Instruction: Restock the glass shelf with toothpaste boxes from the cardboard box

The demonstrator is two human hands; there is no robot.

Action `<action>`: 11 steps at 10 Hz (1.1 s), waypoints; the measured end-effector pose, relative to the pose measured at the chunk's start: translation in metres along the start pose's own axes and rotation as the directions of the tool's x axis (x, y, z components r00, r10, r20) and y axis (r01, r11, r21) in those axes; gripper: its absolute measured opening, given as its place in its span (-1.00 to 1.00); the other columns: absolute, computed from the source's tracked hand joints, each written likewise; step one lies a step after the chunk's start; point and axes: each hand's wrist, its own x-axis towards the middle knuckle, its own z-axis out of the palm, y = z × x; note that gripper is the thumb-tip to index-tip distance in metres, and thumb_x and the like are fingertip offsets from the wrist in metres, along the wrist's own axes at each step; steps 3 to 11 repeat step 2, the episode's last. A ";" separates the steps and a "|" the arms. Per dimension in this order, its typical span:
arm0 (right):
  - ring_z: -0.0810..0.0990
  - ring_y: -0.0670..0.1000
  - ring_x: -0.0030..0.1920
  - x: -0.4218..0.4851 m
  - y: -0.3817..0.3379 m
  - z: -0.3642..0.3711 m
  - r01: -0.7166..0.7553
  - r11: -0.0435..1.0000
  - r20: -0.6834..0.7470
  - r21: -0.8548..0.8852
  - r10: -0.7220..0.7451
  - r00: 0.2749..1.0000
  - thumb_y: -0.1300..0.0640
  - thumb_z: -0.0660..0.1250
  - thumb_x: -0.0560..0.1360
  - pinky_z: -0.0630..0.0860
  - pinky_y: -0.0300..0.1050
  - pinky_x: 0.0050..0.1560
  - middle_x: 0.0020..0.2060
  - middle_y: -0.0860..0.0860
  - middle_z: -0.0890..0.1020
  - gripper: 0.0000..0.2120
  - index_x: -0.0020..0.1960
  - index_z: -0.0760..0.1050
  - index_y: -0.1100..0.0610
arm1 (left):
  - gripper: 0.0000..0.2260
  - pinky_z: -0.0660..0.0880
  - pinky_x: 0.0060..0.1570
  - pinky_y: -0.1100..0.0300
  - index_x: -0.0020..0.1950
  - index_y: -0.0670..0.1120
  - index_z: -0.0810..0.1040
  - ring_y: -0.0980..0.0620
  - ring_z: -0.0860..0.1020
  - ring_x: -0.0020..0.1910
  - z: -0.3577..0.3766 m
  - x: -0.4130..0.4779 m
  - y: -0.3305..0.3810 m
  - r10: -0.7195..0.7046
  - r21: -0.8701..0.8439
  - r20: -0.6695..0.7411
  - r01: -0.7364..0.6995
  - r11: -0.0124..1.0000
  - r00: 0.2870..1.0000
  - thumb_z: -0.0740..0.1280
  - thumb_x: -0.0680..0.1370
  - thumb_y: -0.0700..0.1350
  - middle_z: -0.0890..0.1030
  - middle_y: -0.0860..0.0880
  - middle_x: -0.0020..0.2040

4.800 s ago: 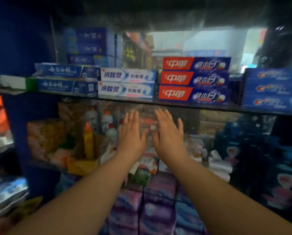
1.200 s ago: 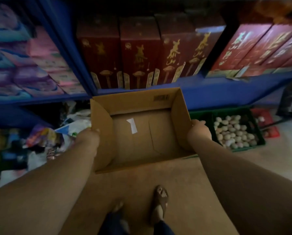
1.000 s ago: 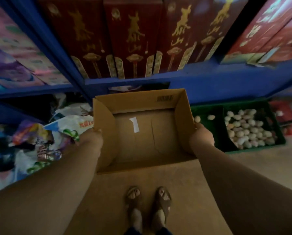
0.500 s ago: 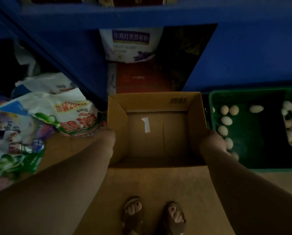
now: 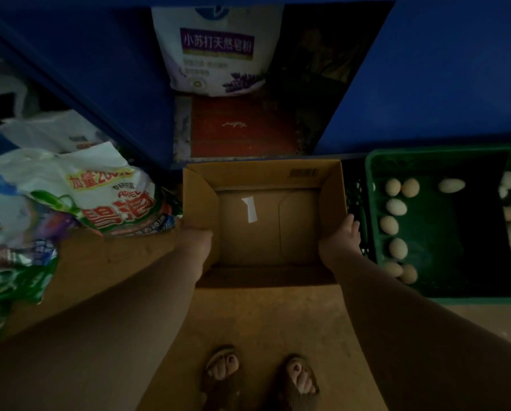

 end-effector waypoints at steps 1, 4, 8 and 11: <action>-0.14 0.08 0.56 -0.020 -0.019 -0.012 0.069 0.997 0.057 -0.029 -0.068 0.996 0.31 0.17 0.54 -0.01 0.16 0.52 0.57 0.03 -0.16 -0.22 0.57 -0.23 0.10 | -0.43 0.16 0.48 -0.04 0.58 -0.02 -0.03 -0.11 0.09 0.53 -0.011 -0.017 0.020 0.038 0.014 0.042 -0.038 0.999 0.998 0.16 0.63 -0.10 -0.05 0.00 0.59; -0.13 0.06 0.56 -0.048 -0.044 -0.031 0.144 0.989 0.109 0.025 -0.146 0.983 0.29 0.12 0.57 0.01 0.12 0.53 0.57 0.01 -0.16 -0.27 0.58 -0.23 0.07 | -0.40 0.21 0.43 0.00 0.58 -0.02 -0.05 -0.12 0.16 0.50 -0.028 -0.039 0.040 0.042 -0.077 0.108 -0.034 0.996 0.993 0.19 0.62 -0.05 -0.01 0.00 0.59; -0.13 0.06 0.56 -0.048 -0.044 -0.031 0.144 0.989 0.109 0.025 -0.146 0.983 0.29 0.12 0.57 0.01 0.12 0.53 0.57 0.01 -0.16 -0.27 0.58 -0.23 0.07 | -0.40 0.21 0.43 0.00 0.58 -0.02 -0.05 -0.12 0.16 0.50 -0.028 -0.039 0.040 0.042 -0.077 0.108 -0.034 0.996 0.993 0.19 0.62 -0.05 -0.01 0.00 0.59; -0.13 0.06 0.56 -0.048 -0.044 -0.031 0.144 0.989 0.109 0.025 -0.146 0.983 0.29 0.12 0.57 0.01 0.12 0.53 0.57 0.01 -0.16 -0.27 0.58 -0.23 0.07 | -0.40 0.21 0.43 0.00 0.58 -0.02 -0.05 -0.12 0.16 0.50 -0.028 -0.039 0.040 0.042 -0.077 0.108 -0.034 0.996 0.993 0.19 0.62 -0.05 -0.01 0.00 0.59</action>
